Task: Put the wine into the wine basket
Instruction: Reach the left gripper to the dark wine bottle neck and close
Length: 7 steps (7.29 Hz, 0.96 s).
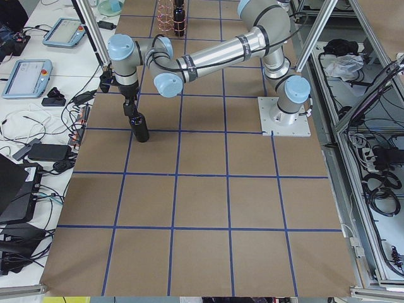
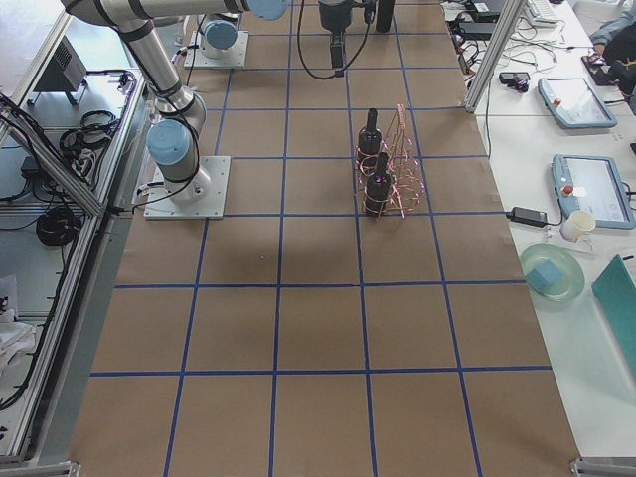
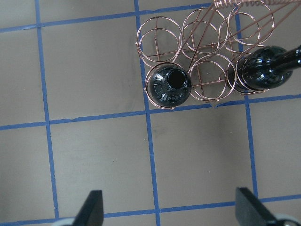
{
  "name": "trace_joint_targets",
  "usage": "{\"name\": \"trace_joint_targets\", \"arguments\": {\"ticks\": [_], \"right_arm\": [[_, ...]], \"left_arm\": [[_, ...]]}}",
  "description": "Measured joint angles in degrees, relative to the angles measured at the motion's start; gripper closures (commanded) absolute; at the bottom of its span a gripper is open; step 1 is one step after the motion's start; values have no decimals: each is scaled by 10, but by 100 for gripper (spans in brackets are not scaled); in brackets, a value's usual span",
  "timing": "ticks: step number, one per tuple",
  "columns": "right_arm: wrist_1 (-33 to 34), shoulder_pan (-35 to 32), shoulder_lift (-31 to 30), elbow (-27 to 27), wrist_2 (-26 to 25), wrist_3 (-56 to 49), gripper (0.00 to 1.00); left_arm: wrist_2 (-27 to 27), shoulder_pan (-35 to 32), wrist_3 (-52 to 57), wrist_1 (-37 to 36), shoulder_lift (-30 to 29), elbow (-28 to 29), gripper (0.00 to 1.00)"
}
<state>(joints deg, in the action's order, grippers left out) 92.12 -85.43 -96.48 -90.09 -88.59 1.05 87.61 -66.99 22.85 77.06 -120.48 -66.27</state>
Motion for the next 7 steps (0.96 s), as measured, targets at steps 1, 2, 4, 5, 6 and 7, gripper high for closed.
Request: {"name": "trace_joint_targets", "arguments": {"ticks": [1,2,4,5,6,7], "right_arm": [[1,0,0,0,0,0,0],[1,0,0,0,0,0,0],[1,0,1,0,0,0,0],[1,0,1,0,0,0,0],[1,1,1,0,0,0,0],[1,1,1,0,0,1,0]], "left_arm": [[0,0,0,-1,-5,2,0],[0,-1,1,-3,-8,2,2],[0,-2,5,-8,-12,-2,12],[0,-2,8,-8,-14,-3,29],[0,-2,9,-9,-15,-3,38],[0,-2,10,-7,-15,-4,54]]}}
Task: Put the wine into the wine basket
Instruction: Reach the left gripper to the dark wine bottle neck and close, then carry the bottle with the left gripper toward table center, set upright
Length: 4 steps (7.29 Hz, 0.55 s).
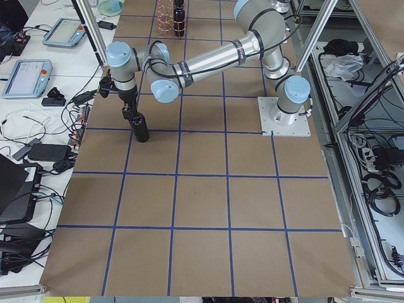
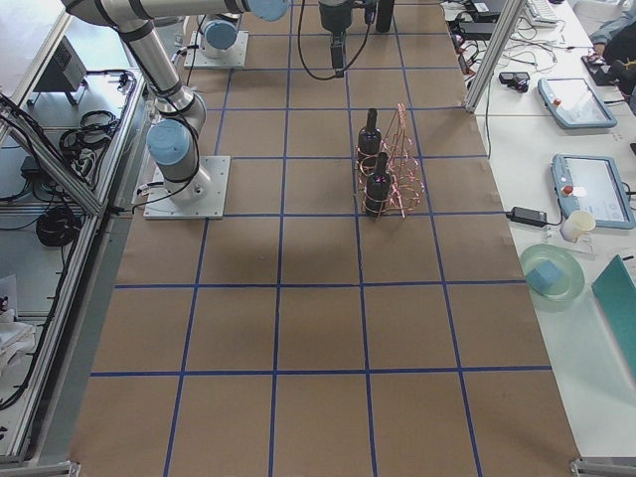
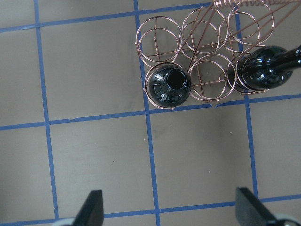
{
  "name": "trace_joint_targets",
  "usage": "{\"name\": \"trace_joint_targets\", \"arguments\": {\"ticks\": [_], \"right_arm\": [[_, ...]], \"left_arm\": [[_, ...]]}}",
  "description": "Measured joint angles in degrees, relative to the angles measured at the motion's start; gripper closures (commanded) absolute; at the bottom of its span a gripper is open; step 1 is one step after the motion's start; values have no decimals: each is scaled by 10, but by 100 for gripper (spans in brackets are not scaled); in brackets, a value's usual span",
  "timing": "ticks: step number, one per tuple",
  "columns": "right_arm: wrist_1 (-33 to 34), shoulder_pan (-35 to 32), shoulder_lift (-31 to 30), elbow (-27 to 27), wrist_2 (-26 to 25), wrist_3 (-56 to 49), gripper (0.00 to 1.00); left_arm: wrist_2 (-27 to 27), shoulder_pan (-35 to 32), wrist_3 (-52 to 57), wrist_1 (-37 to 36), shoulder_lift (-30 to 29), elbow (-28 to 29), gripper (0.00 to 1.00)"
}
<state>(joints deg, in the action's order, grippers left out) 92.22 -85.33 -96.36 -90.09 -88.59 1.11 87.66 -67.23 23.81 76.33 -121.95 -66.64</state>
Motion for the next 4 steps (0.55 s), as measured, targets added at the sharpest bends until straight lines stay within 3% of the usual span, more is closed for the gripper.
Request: {"name": "trace_joint_targets", "arguments": {"ticks": [1,2,3,4], "right_arm": [[0,0,0,0,0,0,0],[0,1,0,0,0,0,0],[0,1,0,0,0,0,0],[0,1,0,0,0,0,0]], "left_arm": [[1,0,0,5,0,-1,63],[1,0,-1,13,0,-1,78],[2,0,-1,20,1,-3,100],[1,0,-1,25,2,-4,100]]}}
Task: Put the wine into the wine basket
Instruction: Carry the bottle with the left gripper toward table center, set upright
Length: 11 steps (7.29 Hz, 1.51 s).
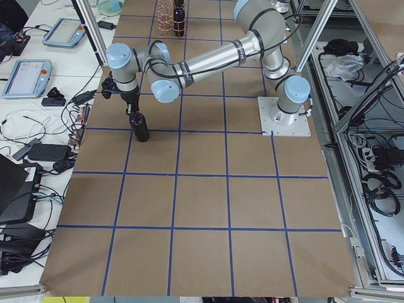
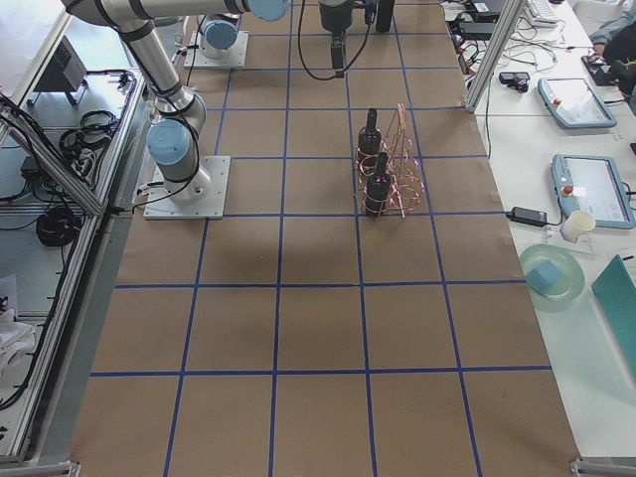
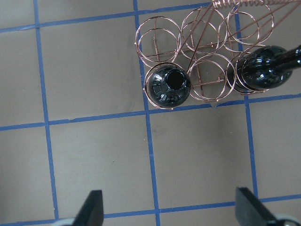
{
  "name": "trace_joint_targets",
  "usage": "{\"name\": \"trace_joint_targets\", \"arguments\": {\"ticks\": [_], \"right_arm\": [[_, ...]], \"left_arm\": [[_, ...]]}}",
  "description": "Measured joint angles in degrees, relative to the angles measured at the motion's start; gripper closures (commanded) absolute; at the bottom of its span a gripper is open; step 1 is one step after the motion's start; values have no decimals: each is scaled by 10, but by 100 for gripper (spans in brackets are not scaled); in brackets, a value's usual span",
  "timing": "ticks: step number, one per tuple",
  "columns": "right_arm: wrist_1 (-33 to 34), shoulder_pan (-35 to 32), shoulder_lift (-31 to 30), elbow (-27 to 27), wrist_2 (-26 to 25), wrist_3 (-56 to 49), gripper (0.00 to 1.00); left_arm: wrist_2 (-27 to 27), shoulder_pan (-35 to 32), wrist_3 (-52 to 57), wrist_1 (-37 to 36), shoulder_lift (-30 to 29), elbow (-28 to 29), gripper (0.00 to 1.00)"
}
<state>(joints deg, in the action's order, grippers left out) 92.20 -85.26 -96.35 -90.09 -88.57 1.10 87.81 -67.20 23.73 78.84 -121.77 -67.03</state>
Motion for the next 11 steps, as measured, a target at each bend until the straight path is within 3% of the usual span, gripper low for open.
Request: {"name": "trace_joint_targets", "arguments": {"ticks": [5,11], "right_arm": [[0,0,-1,0,0,0,0],[0,0,1,0,-3,0,0]], "left_arm": [[0,-16,-18,7,29,-5,100],[1,-156,-227,-3,141,-107,100]]}}
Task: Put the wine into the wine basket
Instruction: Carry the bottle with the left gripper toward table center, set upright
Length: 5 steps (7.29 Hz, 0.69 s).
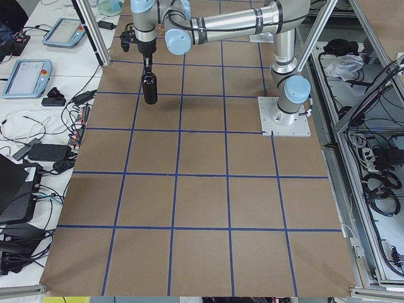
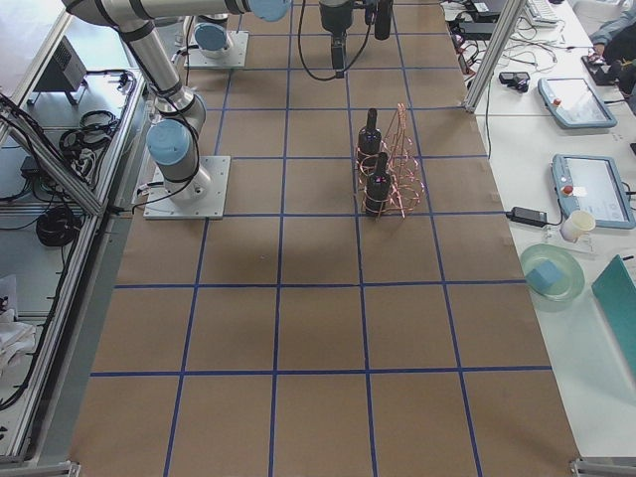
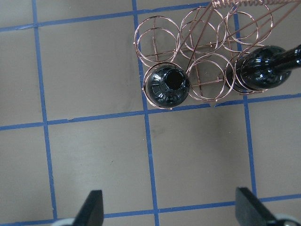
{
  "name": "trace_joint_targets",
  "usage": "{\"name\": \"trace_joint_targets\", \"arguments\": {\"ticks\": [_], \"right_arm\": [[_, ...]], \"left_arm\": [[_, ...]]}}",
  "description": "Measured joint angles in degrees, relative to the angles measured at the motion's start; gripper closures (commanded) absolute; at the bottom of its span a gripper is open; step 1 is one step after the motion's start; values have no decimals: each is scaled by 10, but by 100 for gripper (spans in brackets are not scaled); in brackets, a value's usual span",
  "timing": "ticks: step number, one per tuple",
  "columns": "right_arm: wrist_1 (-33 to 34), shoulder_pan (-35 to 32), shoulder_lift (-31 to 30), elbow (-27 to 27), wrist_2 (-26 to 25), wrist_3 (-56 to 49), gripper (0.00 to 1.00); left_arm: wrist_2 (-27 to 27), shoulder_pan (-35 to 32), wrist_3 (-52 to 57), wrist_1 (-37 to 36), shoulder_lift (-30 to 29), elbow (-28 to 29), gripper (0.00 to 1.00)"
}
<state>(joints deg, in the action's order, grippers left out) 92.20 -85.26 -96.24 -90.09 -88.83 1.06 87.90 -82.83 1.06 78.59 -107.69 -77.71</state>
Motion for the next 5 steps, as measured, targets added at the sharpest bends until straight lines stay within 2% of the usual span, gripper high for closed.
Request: {"name": "trace_joint_targets", "arguments": {"ticks": [5], "right_arm": [[-1,0,1,-1,-2,0,0]], "left_arm": [[-3,-172,-175,-9,61,-104,100]]}}
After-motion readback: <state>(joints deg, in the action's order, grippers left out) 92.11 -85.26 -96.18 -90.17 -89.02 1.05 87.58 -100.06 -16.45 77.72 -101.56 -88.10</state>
